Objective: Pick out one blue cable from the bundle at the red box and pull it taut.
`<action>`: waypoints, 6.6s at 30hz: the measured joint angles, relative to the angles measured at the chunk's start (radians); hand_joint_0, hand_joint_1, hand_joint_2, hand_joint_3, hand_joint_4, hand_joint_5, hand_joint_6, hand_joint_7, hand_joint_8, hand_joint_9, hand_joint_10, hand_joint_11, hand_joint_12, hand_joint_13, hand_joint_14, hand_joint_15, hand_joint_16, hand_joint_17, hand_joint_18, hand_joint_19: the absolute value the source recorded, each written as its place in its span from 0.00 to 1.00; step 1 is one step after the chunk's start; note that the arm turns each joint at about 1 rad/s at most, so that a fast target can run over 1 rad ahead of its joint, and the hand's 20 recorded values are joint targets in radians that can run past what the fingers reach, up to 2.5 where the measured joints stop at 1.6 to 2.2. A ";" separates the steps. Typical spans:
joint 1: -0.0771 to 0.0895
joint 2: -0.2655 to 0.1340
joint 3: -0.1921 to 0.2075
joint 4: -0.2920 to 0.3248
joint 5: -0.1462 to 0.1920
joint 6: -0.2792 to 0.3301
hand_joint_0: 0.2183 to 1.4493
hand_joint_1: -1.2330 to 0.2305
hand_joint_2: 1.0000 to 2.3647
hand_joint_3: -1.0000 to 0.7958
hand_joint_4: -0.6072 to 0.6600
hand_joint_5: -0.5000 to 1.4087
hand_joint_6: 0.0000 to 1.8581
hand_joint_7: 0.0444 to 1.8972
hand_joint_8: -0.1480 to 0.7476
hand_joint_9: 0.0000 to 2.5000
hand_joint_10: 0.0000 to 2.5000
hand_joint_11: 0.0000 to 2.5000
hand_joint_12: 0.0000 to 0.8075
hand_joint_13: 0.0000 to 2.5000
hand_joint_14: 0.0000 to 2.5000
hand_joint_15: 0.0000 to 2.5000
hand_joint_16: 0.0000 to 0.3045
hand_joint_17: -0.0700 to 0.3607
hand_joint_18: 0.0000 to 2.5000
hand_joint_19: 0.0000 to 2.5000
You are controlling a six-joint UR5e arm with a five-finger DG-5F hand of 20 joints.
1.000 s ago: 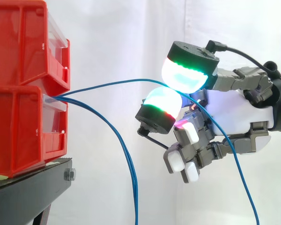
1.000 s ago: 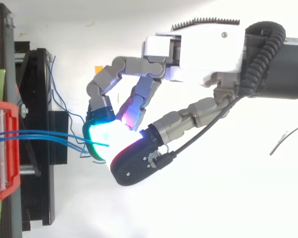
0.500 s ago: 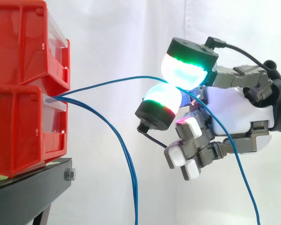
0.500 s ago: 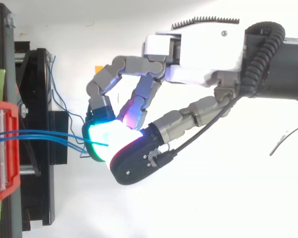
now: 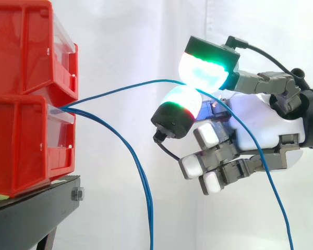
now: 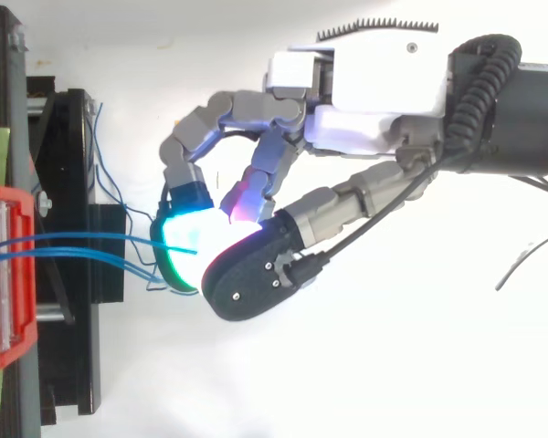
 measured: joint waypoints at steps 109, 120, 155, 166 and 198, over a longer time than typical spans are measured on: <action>-0.033 0.035 -0.044 -0.038 -0.163 -0.118 0.34 0.37 0.02 0.44 0.51 0.19 0.50 0.58 0.49 0.62 0.01 0.52 0.39 0.50 0.52 0.58 0.14 0.38 0.50 0.57; -0.054 0.054 -0.045 -0.135 -0.230 -0.156 0.34 0.37 0.02 0.45 0.51 0.19 0.50 0.57 0.50 0.62 0.01 0.52 0.39 0.50 0.51 0.59 0.14 0.38 0.50 0.57; -0.041 0.163 -0.166 -0.063 -0.096 -0.138 0.34 0.37 0.02 0.44 0.51 0.19 0.50 0.57 0.49 0.62 0.01 0.52 0.38 0.51 0.46 0.60 0.14 0.38 0.50 0.56; -0.041 0.163 -0.166 -0.063 -0.096 -0.138 0.35 0.36 0.02 0.44 0.49 0.19 0.50 0.57 0.52 0.61 0.01 0.52 0.41 0.52 0.41 0.64 0.13 0.38 0.50 0.55; -0.041 0.163 -0.167 -0.063 -0.096 -0.138 0.35 0.36 0.02 0.43 0.49 0.19 0.50 0.57 0.51 0.60 0.01 0.51 0.40 0.52 0.34 0.66 0.14 0.38 0.48 0.52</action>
